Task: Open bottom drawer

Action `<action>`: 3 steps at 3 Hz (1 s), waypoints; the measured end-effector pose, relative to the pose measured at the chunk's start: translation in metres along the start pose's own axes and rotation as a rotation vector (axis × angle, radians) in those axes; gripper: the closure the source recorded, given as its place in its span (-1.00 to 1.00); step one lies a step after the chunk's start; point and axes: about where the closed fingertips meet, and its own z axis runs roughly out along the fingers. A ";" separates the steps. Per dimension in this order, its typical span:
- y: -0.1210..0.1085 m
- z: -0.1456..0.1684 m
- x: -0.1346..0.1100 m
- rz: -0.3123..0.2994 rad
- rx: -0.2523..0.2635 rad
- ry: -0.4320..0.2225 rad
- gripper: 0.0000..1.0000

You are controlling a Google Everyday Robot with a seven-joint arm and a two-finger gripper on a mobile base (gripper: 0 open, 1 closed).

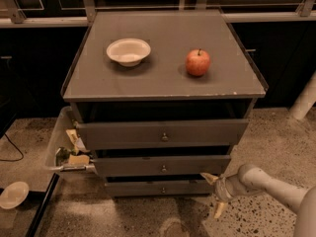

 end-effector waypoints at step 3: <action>-0.004 0.059 0.025 -0.003 0.135 0.127 -1.00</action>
Offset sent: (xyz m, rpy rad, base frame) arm 0.0200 0.0038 -0.0682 -0.1204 -0.1509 -0.1394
